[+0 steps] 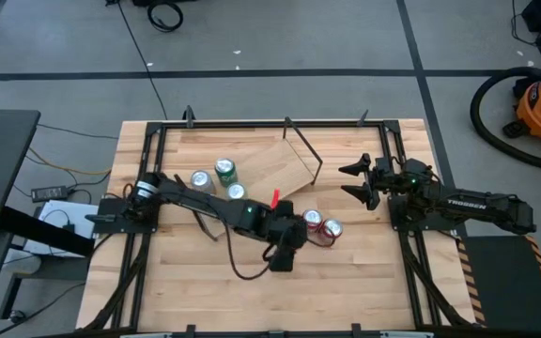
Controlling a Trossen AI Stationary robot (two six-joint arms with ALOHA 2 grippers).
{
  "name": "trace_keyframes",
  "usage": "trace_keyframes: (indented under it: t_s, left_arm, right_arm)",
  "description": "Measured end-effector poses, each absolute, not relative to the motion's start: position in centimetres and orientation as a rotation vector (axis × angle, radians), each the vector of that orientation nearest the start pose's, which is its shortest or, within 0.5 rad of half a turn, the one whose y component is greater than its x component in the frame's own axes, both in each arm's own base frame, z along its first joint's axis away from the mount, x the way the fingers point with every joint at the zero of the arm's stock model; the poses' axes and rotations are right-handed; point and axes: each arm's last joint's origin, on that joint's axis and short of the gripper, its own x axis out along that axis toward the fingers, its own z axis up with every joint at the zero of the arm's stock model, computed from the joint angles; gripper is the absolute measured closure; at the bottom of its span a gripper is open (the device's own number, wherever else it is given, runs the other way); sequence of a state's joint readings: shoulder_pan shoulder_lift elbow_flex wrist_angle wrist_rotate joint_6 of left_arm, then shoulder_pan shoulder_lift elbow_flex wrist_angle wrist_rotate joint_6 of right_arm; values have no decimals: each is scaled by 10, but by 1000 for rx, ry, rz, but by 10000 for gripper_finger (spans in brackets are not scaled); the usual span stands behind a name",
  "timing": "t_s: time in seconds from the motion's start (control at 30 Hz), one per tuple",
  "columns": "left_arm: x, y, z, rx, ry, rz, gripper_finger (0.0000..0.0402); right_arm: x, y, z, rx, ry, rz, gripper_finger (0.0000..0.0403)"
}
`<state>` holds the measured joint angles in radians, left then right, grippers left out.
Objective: Place canned beverage on shelf
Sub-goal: Put the red black soda can on the shelf
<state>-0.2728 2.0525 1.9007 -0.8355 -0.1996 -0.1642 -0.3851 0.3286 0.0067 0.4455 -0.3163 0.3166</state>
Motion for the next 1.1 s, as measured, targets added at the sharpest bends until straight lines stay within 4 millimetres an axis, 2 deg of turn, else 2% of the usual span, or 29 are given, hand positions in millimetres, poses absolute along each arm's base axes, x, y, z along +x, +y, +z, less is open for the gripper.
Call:
trace_keyframes:
  t_s: [0.1, 0.3, 0.73, 1.1]
  left_arm:
    - [430, -104, 289, 89, 934, 36, 98]
    - [427, -86, 294, 109, 951, 66, 95]
    - [425, -45, 292, 131, 1042, 128, 93]
    - [421, -1, 289, 131, 1127, 193, 93]
  right_arm:
    - [111, -35, 180, 273, -126, -50, 69]
    - [111, -35, 180, 277, -124, -50, 69]
    - [111, -35, 179, 274, -119, -33, 69]
    - [111, -35, 180, 286, -120, -31, 69]
